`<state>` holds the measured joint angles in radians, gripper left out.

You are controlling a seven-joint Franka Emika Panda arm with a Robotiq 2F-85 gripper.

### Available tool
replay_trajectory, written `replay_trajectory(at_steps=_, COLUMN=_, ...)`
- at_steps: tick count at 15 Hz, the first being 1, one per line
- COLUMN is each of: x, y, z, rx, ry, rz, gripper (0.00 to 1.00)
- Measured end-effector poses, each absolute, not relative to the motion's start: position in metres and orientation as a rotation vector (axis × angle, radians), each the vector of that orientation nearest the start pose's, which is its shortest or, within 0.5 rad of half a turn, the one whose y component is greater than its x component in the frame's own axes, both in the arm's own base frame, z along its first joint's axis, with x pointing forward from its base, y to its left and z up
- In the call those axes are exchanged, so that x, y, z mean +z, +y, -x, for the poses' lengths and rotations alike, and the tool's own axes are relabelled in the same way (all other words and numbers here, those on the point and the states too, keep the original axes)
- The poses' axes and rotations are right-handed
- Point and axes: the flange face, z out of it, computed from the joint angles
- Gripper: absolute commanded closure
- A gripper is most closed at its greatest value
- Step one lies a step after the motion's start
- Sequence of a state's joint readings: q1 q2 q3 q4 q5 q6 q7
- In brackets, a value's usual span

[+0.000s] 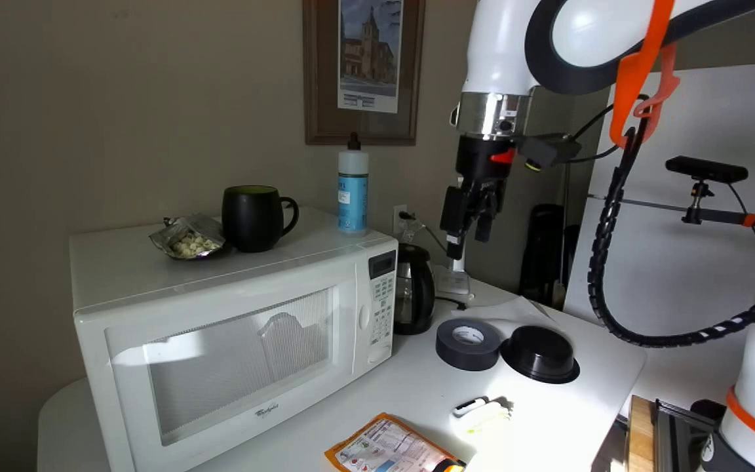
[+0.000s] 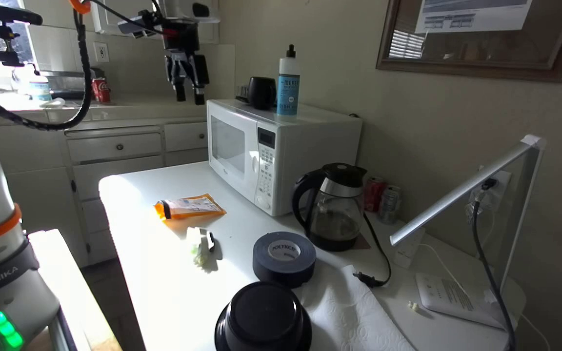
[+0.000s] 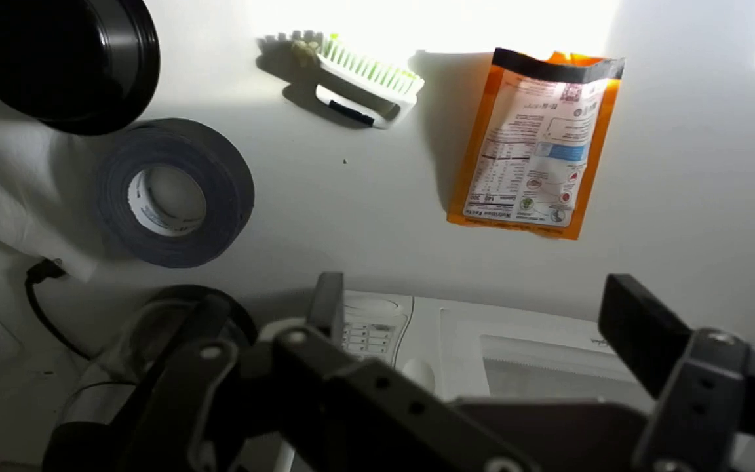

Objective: Put the orange packet on the grey tape

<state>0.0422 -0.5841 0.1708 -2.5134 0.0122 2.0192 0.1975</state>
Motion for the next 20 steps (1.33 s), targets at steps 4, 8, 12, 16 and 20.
replay_trajectory(at_steps=4, x=0.397, y=0.109, z=-0.406, rx=-0.06, ry=-0.035, rz=3.051, gripper=0.0)
replay_trajectory(at_steps=8, x=0.309, y=0.107, z=-0.424, rx=0.049, ry=0.07, rz=2.873, gripper=0.0)
replay_trajectory(at_steps=12, x=0.257, y=0.094, z=-0.431, rx=0.103, ry=0.198, rz=2.692, gripper=0.0)
replay_trajectory(at_steps=16, x=0.226, y=0.091, z=-0.427, rx=0.157, ry=0.356, rz=2.592, gripper=0.0)
replay_trajectory(at_steps=20, x=0.227, y=0.09, z=-0.427, rx=0.161, ry=0.384, rz=2.587, gripper=0.0)
